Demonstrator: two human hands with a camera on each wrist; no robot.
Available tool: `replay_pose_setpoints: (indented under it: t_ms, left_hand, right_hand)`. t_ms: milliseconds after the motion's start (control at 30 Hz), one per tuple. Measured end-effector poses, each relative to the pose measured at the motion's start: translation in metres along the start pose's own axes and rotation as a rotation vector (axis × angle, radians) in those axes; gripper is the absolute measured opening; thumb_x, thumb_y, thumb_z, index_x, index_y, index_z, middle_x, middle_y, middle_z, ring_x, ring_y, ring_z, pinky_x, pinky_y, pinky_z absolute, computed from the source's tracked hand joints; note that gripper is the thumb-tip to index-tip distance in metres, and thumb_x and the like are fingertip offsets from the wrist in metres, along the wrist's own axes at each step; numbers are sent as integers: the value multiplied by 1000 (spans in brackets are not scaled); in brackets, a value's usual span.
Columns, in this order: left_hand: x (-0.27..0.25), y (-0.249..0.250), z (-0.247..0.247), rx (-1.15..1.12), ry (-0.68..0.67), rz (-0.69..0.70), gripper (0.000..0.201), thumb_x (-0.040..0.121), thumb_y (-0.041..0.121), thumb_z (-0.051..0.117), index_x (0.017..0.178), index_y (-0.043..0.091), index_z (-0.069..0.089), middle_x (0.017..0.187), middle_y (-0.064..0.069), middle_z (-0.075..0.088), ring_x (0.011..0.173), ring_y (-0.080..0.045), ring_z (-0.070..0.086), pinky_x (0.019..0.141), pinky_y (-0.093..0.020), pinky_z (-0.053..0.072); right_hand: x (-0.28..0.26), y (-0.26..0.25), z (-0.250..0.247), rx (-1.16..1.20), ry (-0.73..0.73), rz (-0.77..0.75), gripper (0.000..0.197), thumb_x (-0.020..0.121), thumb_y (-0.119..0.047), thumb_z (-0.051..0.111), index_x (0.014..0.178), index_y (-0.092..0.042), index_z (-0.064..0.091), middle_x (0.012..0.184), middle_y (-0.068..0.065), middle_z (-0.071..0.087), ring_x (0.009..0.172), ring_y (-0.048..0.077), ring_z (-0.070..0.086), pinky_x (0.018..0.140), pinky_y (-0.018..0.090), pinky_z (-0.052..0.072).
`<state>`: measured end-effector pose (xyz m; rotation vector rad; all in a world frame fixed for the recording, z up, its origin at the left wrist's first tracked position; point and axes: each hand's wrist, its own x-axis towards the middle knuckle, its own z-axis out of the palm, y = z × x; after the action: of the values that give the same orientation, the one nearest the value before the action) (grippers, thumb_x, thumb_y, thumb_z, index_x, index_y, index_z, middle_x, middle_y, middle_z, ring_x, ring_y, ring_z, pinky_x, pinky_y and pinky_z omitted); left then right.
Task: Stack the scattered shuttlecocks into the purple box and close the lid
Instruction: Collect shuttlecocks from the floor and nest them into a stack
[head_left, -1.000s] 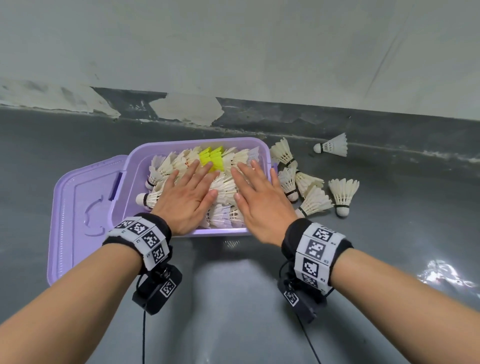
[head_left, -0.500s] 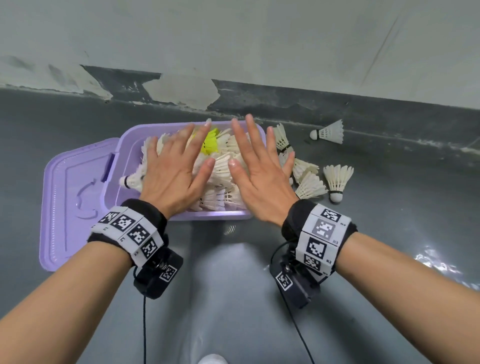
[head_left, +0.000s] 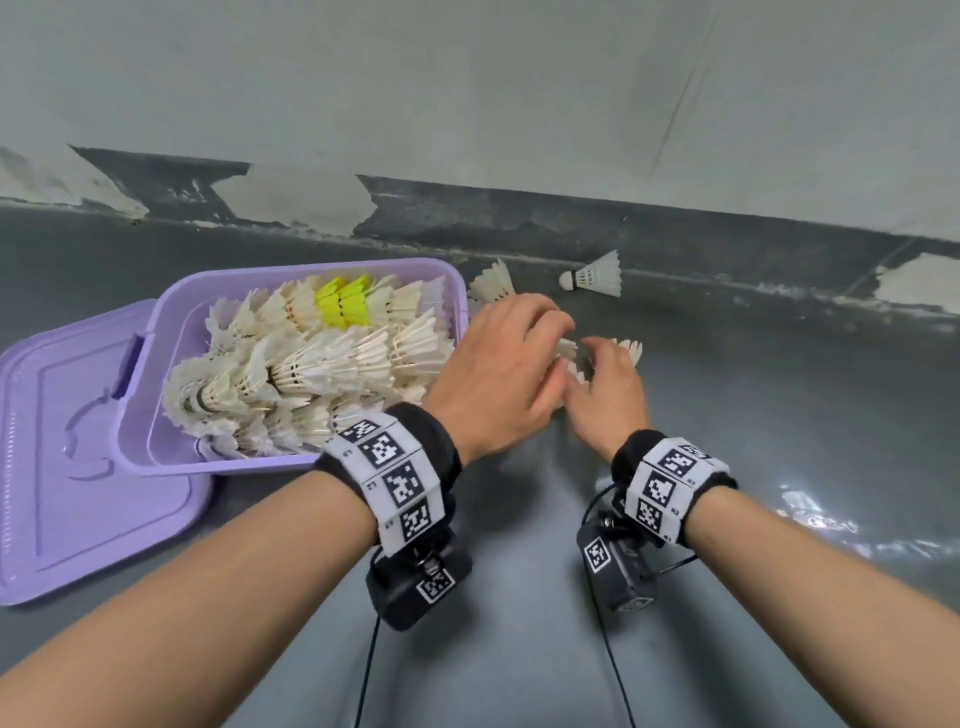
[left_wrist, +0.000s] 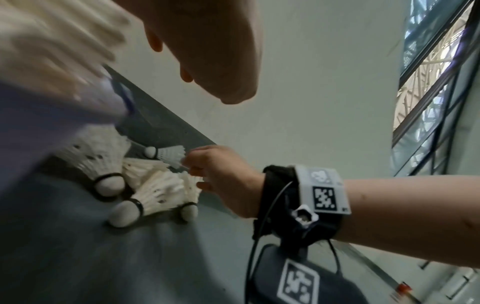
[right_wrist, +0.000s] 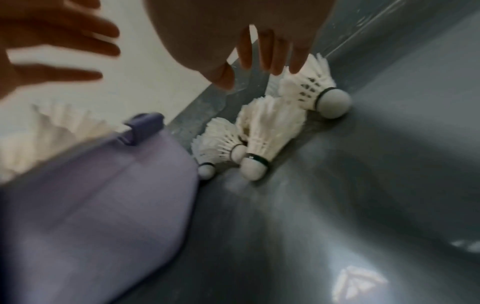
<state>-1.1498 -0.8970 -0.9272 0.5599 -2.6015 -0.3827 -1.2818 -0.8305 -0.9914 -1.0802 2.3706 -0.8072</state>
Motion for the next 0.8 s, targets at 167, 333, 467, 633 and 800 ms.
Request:
replay_pose_setpoints:
  t_ms: [167, 333, 467, 633, 800]
  left_hand:
    - [14, 15, 35, -192, -133, -150, 33, 90, 16, 49, 122, 7, 48, 122, -8, 45, 102, -22, 53, 88, -35, 46]
    - [15, 8, 65, -155, -341, -351, 65, 74, 1, 59, 135, 8, 36, 133, -11, 39, 120, -26, 44, 103, -35, 37]
    - [13, 9, 74, -137, -378, -384, 87, 66, 12, 67, 142, 12, 25, 140, -7, 33, 130, -25, 31, 110, -35, 29]
    - [23, 22, 82, -137, -310, -294, 68, 75, 18, 63, 135, 12, 32, 122, -10, 51, 111, -29, 51, 90, -45, 45]
    - [15, 9, 81, -382, -240, -533, 50, 77, 13, 65, 114, 23, 32, 96, -1, 56, 82, -17, 58, 73, -30, 47]
  right_hand:
    - [5, 15, 13, -196, -210, -95, 65, 74, -40, 45, 136, -30, 27, 104, -4, 57, 88, 22, 59, 81, 43, 52]
    - [-4, 27, -15, 60, -94, 72, 57, 87, -16, 59, 138, -22, 34, 113, 11, 63, 105, 30, 57, 92, 30, 43]
    - [-7, 34, -33, 334, -14, 68, 54, 86, -10, 61, 133, -25, 40, 110, 1, 58, 96, 17, 55, 82, 20, 38]
    - [-7, 21, -45, 342, -144, -88, 51, 87, -17, 54, 134, -30, 40, 76, -12, 63, 76, 8, 60, 74, 24, 46]
    - [9, 33, -49, -66, 376, -87, 51, 79, -28, 43, 128, -13, 49, 123, 10, 55, 118, 30, 46, 96, 38, 33]
